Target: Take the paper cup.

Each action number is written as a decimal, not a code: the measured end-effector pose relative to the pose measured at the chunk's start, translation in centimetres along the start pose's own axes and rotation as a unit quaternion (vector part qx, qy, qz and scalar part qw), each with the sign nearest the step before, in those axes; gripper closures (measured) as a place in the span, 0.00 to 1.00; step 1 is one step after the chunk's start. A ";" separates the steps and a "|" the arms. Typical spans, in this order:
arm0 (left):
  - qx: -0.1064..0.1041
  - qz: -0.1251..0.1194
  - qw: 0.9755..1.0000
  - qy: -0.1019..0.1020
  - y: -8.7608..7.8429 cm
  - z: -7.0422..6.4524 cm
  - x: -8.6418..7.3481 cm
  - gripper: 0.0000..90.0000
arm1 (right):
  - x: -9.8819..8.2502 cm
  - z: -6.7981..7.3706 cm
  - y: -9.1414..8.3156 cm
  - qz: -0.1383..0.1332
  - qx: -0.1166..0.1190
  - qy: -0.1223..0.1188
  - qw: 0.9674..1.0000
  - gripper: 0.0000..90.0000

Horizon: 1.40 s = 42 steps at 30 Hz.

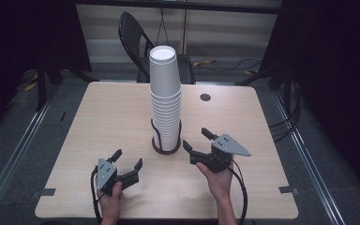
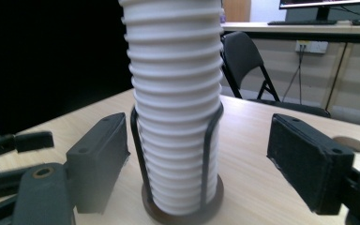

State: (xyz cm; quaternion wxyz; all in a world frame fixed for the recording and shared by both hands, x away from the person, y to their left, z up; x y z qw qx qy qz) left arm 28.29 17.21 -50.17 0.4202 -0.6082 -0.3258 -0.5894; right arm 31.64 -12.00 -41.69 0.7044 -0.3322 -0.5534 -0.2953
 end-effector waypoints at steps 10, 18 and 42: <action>-0.003 0.003 1.000 0.003 0.0 0.0 0.0 0.19 | 2.6 0.3 0.6 -0.007 0.024 0.005 1.000 0.25; -0.003 0.003 1.000 0.003 0.0 0.0 0.0 0.19 | 5.4 0.4 1.2 -0.021 0.039 0.018 0.999 0.16; -0.003 0.001 1.000 -0.001 0.0 0.0 0.0 0.19 | 13.0 1.4 4.0 -0.027 0.100 0.002 0.995 0.15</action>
Point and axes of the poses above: each handheld gripper's, and its own axes: y roughly forward along the jaws, x roughly out of its top, z roughly to its left, the point moved 3 cm from there along y, roughly forward along the jaws, and after that the axes turned 7 degrees about y, right-handed, at the moved point
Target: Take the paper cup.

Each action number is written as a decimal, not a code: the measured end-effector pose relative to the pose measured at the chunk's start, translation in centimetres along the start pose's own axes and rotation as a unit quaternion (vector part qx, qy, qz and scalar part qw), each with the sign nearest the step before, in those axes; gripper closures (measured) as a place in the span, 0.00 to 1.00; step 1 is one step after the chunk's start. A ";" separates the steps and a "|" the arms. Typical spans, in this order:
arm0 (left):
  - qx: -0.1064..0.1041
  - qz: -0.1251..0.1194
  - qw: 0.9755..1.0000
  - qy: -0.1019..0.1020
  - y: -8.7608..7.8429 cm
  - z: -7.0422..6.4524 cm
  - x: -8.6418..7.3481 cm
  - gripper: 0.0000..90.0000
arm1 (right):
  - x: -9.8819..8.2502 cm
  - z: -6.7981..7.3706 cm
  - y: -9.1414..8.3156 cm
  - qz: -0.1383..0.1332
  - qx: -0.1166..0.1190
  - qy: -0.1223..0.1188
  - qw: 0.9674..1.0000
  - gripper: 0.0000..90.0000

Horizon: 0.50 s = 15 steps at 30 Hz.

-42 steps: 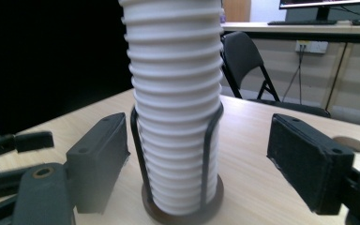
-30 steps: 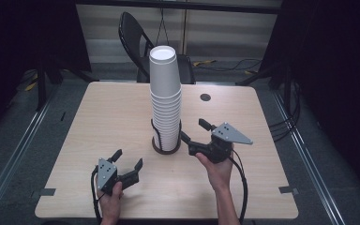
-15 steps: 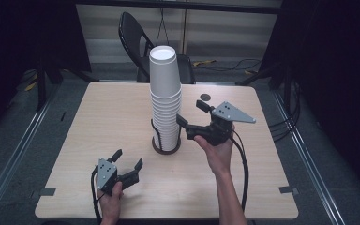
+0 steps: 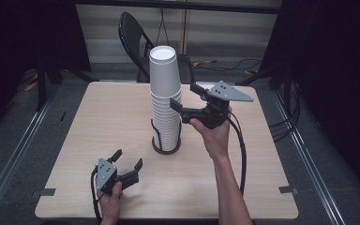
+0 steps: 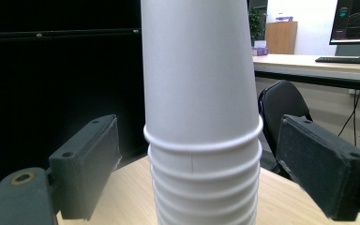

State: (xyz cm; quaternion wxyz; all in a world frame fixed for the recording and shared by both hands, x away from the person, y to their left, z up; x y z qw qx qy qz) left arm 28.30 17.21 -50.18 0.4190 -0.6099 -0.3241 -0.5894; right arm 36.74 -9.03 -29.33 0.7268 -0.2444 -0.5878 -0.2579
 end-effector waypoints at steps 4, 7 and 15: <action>0.001 0.000 1.000 0.000 0.0 0.0 0.0 0.19 | 1.0 -0.1 1.0 0.000 0.005 -0.002 1.000 0.15; 0.001 -0.001 1.000 0.000 0.0 0.0 0.0 0.19 | 1.4 -0.1 1.7 0.001 0.010 -0.003 1.000 0.15; 0.000 -0.002 1.000 0.000 0.0 0.1 0.0 0.19 | 2.3 -0.4 3.3 -0.002 0.013 0.001 1.000 0.14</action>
Point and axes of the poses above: each handheld gripper's, and its own axes: y roughly forward along the jaws, x roughly out of its top, z roughly to its left, the point moved 3 cm from there along y, roughly forward along the jaws, and after that the axes turned 7 degrees about y, right-handed, at the moved point
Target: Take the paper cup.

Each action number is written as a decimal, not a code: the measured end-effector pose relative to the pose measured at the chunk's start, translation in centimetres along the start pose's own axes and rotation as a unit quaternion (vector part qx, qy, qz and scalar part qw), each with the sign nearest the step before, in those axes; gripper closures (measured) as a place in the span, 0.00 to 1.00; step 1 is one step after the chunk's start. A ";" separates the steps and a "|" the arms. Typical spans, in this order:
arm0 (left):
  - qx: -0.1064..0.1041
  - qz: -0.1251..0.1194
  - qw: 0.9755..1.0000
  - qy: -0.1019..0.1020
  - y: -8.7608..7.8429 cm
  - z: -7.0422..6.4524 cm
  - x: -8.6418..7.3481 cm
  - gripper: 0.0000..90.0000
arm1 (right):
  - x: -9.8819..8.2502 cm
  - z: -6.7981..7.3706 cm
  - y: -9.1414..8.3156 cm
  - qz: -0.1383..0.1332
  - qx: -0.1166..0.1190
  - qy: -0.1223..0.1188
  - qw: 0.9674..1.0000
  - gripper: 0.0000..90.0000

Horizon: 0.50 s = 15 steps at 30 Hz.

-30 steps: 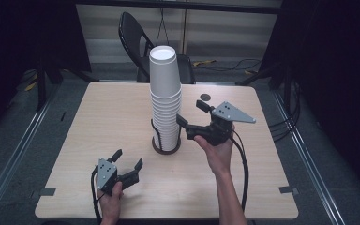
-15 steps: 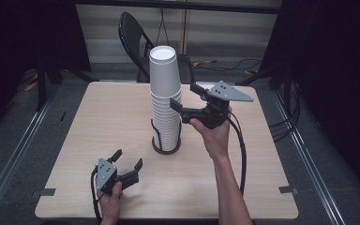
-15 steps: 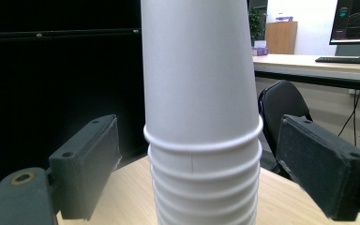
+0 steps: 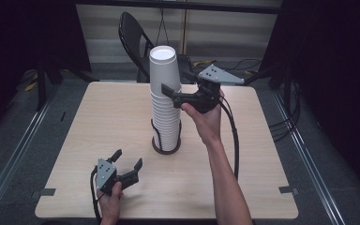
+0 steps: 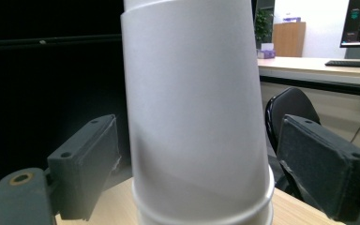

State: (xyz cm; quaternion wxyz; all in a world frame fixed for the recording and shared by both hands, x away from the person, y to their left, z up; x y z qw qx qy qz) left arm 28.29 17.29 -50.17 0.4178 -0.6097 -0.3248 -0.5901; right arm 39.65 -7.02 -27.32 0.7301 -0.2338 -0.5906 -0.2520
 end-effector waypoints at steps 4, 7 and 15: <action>-0.001 0.000 1.000 0.000 0.0 0.0 0.0 0.19 | 0.3 -0.1 1.0 0.004 0.007 -0.003 1.000 0.14; 0.000 -0.001 1.000 0.000 0.0 0.0 0.0 0.21 | 0.3 -0.1 1.9 0.017 0.000 -0.006 1.000 0.13; -0.001 -0.001 1.000 0.000 0.0 0.0 0.0 0.19 | 0.1 0.0 3.5 0.036 -0.014 -0.012 0.999 0.11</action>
Point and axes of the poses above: each handheld gripper's, and its own axes: y roughly forward along the jaws, x roughly out of its top, z roughly to its left, the point moved 3 cm from there along y, roughly forward along the jaws, and after that the axes turned 7 degrees about y, right-handed, at the moved point
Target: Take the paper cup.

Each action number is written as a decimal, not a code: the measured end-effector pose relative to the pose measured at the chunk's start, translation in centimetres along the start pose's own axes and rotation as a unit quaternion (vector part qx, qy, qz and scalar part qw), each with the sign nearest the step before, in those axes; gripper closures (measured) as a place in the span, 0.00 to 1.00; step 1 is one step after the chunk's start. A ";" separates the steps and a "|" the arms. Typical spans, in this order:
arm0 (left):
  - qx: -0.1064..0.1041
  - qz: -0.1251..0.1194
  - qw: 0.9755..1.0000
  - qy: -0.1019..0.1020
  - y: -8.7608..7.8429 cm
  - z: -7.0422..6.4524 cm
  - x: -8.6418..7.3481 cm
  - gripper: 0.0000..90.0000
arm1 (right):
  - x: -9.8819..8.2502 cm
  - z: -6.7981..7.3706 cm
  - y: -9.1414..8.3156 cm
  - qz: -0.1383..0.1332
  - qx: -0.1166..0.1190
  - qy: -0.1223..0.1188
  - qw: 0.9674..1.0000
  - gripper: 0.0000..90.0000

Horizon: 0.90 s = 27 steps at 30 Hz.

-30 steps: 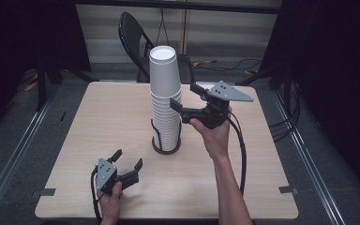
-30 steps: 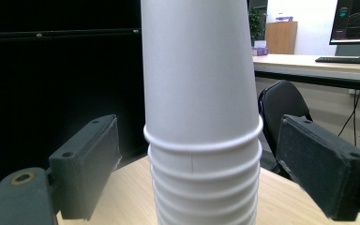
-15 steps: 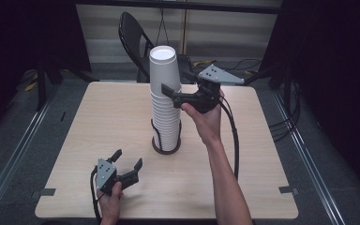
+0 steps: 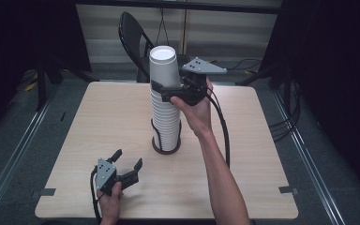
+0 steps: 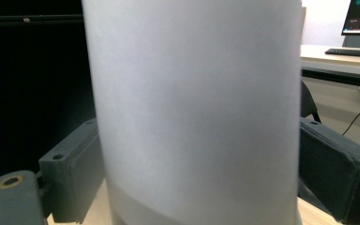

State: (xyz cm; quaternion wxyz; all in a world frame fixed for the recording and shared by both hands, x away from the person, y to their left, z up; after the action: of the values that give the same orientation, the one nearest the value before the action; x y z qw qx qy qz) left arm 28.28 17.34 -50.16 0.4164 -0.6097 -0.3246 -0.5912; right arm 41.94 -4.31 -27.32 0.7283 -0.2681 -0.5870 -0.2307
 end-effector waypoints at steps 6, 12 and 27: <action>-0.002 0.001 1.000 0.000 0.1 -0.1 0.0 0.18 | -0.2 0.1 0.8 0.004 -0.008 -0.001 1.000 0.10; -0.002 0.000 1.000 -0.001 0.0 0.0 0.0 0.18 | -0.6 0.0 1.1 0.015 -0.014 -0.002 1.000 0.10; -0.002 0.001 1.000 0.000 0.0 0.0 0.0 0.18 | 0.7 0.3 0.6 -0.004 -0.010 -0.008 1.000 0.12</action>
State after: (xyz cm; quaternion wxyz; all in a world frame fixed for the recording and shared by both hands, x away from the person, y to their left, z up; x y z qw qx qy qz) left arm 28.30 17.30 -50.17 0.4156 -0.6111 -0.3230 -0.5911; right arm 42.31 -3.67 -26.62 0.7199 -0.2749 -0.5915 -0.2374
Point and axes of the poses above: each handheld gripper's, and its own axes: y roughly forward along the jaws, x roughly out of its top, z roughly to its left, the point moved 3 cm from there along y, roughly forward along the jaws, and after that the axes turned 7 degrees about y, right-handed, at the moved point
